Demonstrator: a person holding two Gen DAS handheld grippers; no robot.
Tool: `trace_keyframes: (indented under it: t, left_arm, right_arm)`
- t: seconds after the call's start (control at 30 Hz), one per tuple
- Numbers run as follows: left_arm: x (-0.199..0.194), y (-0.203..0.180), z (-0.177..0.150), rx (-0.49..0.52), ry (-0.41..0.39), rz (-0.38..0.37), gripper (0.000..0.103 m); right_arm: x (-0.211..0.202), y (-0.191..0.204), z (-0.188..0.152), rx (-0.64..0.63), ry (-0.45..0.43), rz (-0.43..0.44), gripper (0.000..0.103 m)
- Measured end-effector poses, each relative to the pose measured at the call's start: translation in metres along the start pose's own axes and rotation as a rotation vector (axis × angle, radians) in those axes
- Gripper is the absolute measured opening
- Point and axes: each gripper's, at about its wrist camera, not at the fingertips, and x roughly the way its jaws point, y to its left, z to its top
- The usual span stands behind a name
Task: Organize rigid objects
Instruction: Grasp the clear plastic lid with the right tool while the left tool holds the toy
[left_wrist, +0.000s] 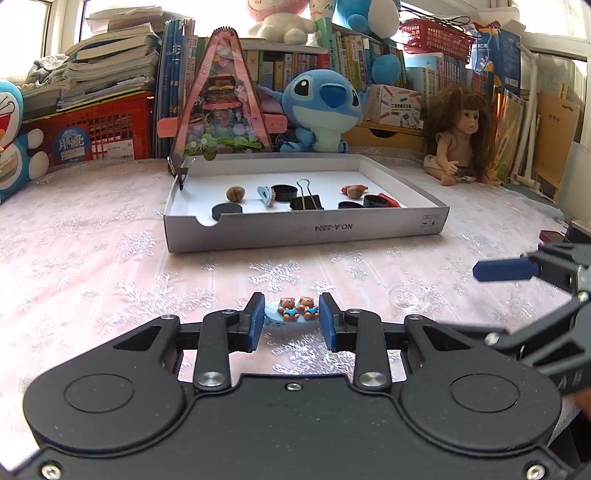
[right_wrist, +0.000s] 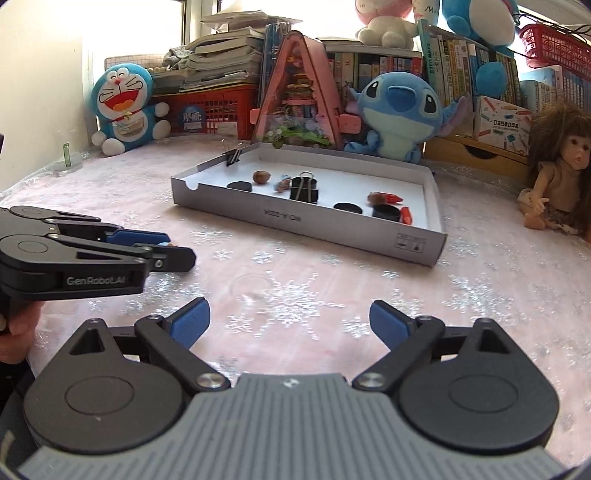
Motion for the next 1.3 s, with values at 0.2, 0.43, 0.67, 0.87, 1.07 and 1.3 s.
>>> trace_keyframes:
  t: [0.2, 0.43, 0.67, 0.87, 1.07, 1.3]
  left_arm:
    - [-0.003, 0.012, 0.006, -0.025, -0.02, 0.028, 0.03]
    - [-0.001, 0.022, 0.003, -0.066, -0.017, 0.046, 0.03]
    - [0.002, 0.028, -0.002, -0.091, -0.009, 0.048, 0.03]
    - [0.004, 0.027, -0.003, -0.086, -0.008, 0.048, 0.03]
    - [0.006, 0.024, -0.004, -0.072, -0.013, 0.047, 0.03]
    - [0.008, 0.021, -0.005, -0.06, -0.014, 0.049, 0.03]
  right_arm:
    - [0.008, 0.023, 0.003, -0.006, -0.022, -0.023, 0.095]
    - [0.015, 0.035, 0.004, 0.033, -0.03, -0.089, 0.09]
    - [0.018, 0.035, 0.005, 0.084, -0.035, -0.13, 0.084]
    - [0.022, 0.037, 0.002, 0.085, -0.035, -0.149, 0.08]
    - [0.022, 0.039, 0.001, 0.08, -0.047, -0.164, 0.077]
    - [0.021, 0.039, -0.001, 0.095, -0.06, -0.19, 0.068]
